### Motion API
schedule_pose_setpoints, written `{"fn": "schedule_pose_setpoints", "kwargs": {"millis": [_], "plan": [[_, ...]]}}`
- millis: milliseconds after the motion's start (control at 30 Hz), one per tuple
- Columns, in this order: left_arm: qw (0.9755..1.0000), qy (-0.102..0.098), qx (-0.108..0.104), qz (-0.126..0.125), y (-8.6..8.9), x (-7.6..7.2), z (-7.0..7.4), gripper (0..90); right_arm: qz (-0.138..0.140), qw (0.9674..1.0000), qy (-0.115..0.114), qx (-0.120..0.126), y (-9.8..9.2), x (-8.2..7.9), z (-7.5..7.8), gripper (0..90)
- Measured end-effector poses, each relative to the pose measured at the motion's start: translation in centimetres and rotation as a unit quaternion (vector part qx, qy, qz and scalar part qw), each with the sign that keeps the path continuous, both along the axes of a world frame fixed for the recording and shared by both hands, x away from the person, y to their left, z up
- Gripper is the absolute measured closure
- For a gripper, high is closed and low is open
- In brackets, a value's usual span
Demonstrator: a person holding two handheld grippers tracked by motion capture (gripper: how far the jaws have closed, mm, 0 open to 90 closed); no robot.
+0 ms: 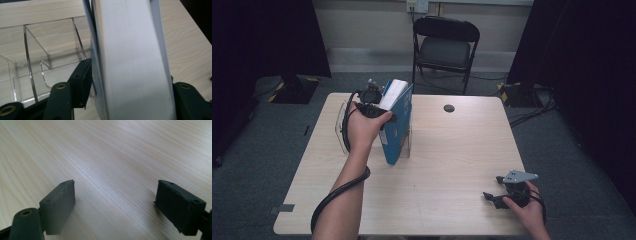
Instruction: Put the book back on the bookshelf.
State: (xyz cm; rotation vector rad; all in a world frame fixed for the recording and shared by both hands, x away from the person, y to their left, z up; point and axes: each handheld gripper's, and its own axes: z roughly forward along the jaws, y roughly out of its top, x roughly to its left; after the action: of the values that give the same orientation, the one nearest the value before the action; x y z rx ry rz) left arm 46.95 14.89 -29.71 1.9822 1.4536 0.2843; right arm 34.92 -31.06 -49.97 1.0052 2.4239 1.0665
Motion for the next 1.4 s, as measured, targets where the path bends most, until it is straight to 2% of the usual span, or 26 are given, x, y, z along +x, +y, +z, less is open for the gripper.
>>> {"fn": "schedule_pose_setpoints", "kwargs": {"millis": [33, 200, 267, 300, 333, 367, 433, 533, 600, 833, 900, 1133, 1200, 1233, 1300, 1400], "plan": [[1.0000, -0.002, -0.005, -0.002, 0.2, -0.1, 0.0, 41.4, 0.000, 1.0000, 0.000, 0.000, 0.0, 0.0, 0.0, 15.8], [0.9999, -0.007, -0.002, -0.012, 0.8, -0.6, -0.2, 33.4, 0.000, 1.0000, 0.000, 0.000, 0.0, 0.0, 0.0, 15.8], [0.9997, -0.014, -0.008, -0.017, 1.1, -1.0, -0.1, 32.8, 0.000, 1.0000, 0.000, 0.000, 0.0, 0.0, 0.0, 15.8], [0.9995, -0.013, -0.008, -0.026, 1.3, -1.0, -0.1, 31.5, 0.000, 1.0000, 0.000, 0.000, 0.0, 0.0, 0.0, 15.8], [0.9996, -0.010, -0.009, -0.027, 1.3, -1.1, -0.1, 31.5, 0.000, 1.0000, 0.000, 0.000, 0.0, 0.0, 0.0, 15.8], [0.9997, -0.004, -0.011, -0.023, 1.4, -1.1, -0.2, 27.7, 0.001, 1.0000, 0.000, 0.000, 0.0, 0.0, 0.0, 15.8], [0.9996, 0.002, -0.010, -0.025, 1.5, -1.3, -0.3, 27.7, 0.001, 1.0000, 0.000, 0.000, 0.0, 0.0, 0.0, 15.8], [0.9995, 0.000, -0.012, -0.029, 1.5, -1.7, -0.3, 28.2, 0.002, 1.0000, 0.000, 0.000, 0.0, 0.0, 0.0, 15.8], [0.9992, 0.007, -0.020, -0.034, 1.5, -1.8, -0.4, 27.1, 0.001, 1.0000, -0.001, 0.000, 0.0, 0.0, 0.0, 15.8], [0.9988, 0.000, -0.021, -0.045, 1.5, -2.6, -0.6, 23.3, 0.001, 1.0000, -0.001, 0.000, 0.0, 0.0, 0.0, 15.8], [0.9985, 0.003, -0.019, -0.051, 1.6, -2.7, -0.7, 21.1, 0.001, 1.0000, -0.001, 0.000, 0.0, 0.0, 0.0, 15.8], [0.9981, -0.005, -0.025, -0.057, 2.3, -3.3, -0.8, 20.6, 0.001, 1.0000, 0.000, 0.001, 0.0, 0.0, 0.0, 15.8], [0.9972, -0.003, -0.023, -0.070, 2.4, -3.6, -0.9, 17.4, 0.001, 1.0000, -0.001, 0.000, 0.0, 0.0, 0.0, 15.8], [0.9974, -0.007, -0.025, -0.068, 2.5, -3.7, -0.9, 15.4, 0.001, 1.0000, -0.001, 0.001, 0.0, 0.0, 0.0, 15.8], [0.9964, -0.009, -0.027, -0.080, 2.6, -4.0, -0.9, 15.5, 0.001, 1.0000, -0.001, 0.001, 0.0, 0.0, 0.0, 15.8], [0.9962, -0.006, -0.029, -0.082, 2.8, -4.3, -1.1, 15.5, 0.001, 1.0000, -0.001, 0.001, 0.0, 0.0, 0.0, 15.8]]}}
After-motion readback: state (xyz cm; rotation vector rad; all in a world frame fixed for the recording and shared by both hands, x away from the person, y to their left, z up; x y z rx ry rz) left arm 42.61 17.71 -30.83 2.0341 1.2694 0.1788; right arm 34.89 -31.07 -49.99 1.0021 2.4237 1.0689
